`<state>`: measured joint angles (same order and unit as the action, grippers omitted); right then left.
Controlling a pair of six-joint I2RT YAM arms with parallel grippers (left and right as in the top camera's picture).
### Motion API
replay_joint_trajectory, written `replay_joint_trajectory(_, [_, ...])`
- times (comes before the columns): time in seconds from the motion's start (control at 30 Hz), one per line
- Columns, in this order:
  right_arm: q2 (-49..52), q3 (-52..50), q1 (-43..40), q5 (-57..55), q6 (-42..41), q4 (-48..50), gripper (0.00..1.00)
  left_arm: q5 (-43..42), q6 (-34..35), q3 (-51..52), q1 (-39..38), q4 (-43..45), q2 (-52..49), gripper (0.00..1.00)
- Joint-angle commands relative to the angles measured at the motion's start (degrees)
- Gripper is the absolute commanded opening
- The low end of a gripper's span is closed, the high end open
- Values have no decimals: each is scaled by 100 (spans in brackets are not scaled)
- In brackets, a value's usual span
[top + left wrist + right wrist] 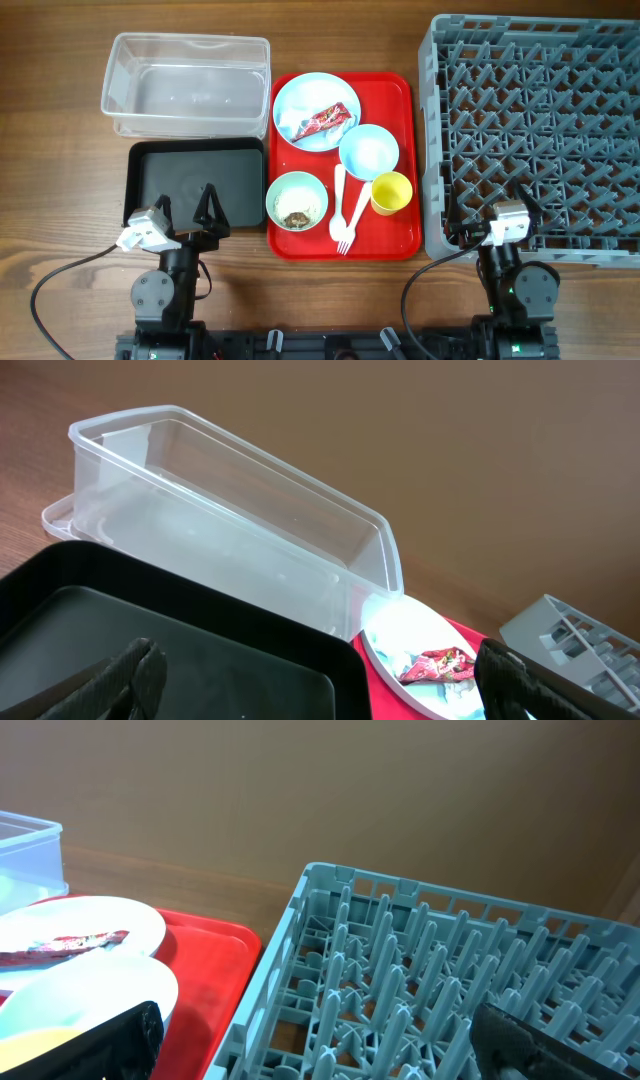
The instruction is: Sort waste into correct bins and load items into the dishwasher rack
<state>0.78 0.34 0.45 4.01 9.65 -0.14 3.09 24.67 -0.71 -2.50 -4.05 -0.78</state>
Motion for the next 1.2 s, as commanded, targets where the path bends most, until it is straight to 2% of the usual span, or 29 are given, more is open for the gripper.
replay_joint_trajectory(0.0, [-24,-4,0,72,-245,33,100,-66,-87,39,39,17,61,100])
replay_joint_trajectory(0.27, [-24,13,0,70,-1274,44,100,-68,-24,26,39,46,57,100])
replay_joint_trajectory(0.6, [691,811,0,72,-1309,-221,100,-70,-24,-586,39,-76,-560,100])
replay_joint_trajectory(0.9, [2638,2514,0,74,-1309,-1176,100,-201,-31,-2240,39,-1102,-2577,100])
replay_joint_trajectory(1.03, [3589,3480,0,74,-1309,-2142,100,-581,-201,-3254,39,-1928,-3646,100])
replay_joint_trajectory(1.17, [4463,4557,0,74,-1305,-3333,100,-717,-372,-4527,39,-3176,-4806,100])
